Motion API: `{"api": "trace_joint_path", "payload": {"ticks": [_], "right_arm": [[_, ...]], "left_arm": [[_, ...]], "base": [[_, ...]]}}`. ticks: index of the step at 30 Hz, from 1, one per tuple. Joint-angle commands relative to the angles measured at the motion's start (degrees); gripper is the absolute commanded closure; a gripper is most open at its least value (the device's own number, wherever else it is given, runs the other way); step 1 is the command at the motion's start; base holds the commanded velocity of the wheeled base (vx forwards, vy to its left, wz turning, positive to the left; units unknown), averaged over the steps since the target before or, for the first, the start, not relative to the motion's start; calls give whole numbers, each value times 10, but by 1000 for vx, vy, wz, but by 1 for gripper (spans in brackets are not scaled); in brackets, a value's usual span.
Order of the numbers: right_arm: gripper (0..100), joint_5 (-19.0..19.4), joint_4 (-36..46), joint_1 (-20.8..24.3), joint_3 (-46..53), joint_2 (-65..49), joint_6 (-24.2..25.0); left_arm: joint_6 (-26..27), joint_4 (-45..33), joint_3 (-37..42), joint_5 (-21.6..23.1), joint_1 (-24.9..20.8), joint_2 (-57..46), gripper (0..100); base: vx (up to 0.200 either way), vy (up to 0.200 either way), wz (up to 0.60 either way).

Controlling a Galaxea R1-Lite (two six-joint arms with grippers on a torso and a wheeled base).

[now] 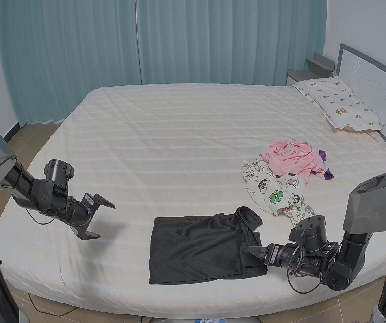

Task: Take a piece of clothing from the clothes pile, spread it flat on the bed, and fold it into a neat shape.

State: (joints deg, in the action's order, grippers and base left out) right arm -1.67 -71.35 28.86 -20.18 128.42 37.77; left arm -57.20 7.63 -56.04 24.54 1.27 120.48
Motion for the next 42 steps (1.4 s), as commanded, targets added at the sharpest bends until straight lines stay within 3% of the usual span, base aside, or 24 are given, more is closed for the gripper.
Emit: {"api": "trace_joint_path", "payload": {"ticks": [1, 5, 6, 18, 29, 30, 38, 42], "right_arm": [[0, 4, -3, 4, -19, 42, 4], [0, 14, -2, 5, -23, 47, 6], [100, 15, -2, 5, -22, 46, 6], [100, 18, -5, -8, 35, 8, 6], [100, 49, -16, -25, 90, 0, -1], [0, 49, -17, -29, 86, 9, -4], [0, 55, -93, -59, 66, 20, -13], [0, 55, -72, -70, -3, 19, -13]], "left_arm": [[0, 0, 0, 0, 1, 1, 0], [0, 0, 0, 0, 1, 2, 0], [0, 0, 0, 0, 1, 2, 0], [0, 0, 0, 0, 1, 2, 0], [0, 0, 0, 0, 1, 2, 0], [0, 0, 0, 0, 1, 2, 0], [0, 0, 0, 0, 1, 2, 0], [0, 0, 0, 0, 1, 2, 0]], "base": [[0, 0, 0], [0, 0, 0], [0, 0, 0], [0, 0, 0], [0, 0, 0], [0, 0, 0], [0, 0, 0], [0, 0, 0]]}}
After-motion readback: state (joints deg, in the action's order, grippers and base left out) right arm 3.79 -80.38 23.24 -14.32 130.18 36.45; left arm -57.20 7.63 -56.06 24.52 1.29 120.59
